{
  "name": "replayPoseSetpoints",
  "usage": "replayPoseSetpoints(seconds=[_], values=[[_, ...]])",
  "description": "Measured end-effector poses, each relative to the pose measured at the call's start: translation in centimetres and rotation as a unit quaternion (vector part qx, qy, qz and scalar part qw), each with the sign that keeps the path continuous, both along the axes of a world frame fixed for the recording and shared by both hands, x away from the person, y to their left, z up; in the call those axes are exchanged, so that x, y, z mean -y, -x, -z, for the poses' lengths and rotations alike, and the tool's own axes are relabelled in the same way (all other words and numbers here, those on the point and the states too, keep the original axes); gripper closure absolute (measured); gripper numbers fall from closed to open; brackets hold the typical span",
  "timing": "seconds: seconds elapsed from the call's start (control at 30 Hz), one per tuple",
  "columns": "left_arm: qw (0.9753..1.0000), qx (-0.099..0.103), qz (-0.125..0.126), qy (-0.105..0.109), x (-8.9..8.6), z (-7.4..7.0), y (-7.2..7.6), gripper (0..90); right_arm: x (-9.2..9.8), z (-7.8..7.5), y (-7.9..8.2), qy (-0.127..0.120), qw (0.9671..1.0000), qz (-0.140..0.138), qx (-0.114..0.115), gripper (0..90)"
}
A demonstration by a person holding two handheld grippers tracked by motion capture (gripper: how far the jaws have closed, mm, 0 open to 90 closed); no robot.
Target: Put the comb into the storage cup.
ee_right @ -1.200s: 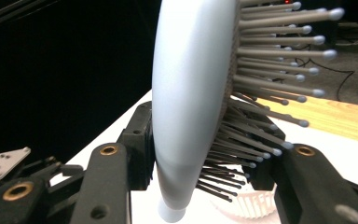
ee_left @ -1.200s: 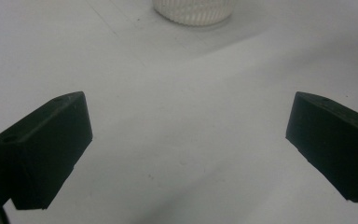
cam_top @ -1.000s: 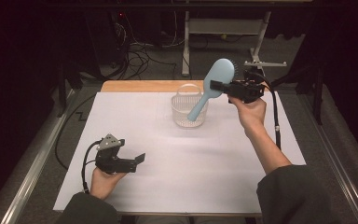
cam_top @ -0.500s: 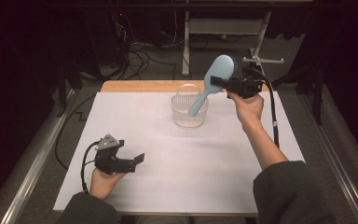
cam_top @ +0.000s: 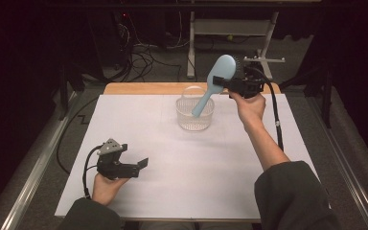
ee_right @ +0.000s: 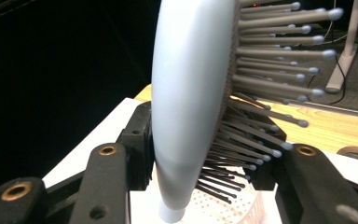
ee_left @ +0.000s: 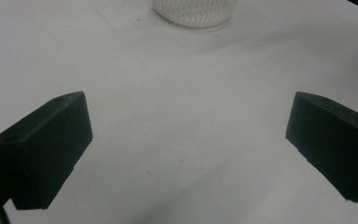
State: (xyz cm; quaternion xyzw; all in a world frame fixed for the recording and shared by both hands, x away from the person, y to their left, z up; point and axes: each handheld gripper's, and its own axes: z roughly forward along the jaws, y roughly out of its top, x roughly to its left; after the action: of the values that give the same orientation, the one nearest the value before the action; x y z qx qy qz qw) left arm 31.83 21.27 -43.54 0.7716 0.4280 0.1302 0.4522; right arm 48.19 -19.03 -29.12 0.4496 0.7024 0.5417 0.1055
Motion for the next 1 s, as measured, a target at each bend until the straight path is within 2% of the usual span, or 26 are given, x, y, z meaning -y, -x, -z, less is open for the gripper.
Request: replayPoseSetpoints(seconds=[0.37,0.57,1.0], values=[[1.0000,0.001,0.000,-0.001,0.0,0.0,0.1,0.0,-0.7,0.7,-0.7,0.006,0.9999,0.012,0.002,52.8],[1.0000,0.002,0.001,-0.002,0.1,0.0,0.1,0.0,-1.3,1.2,-1.0,0.018,0.9998,0.012,0.001,52.8],[1.0000,0.004,0.003,-0.004,0.1,0.0,0.1,0.0,-2.4,2.3,-1.5,0.029,0.9995,0.015,-0.002,52.6]])
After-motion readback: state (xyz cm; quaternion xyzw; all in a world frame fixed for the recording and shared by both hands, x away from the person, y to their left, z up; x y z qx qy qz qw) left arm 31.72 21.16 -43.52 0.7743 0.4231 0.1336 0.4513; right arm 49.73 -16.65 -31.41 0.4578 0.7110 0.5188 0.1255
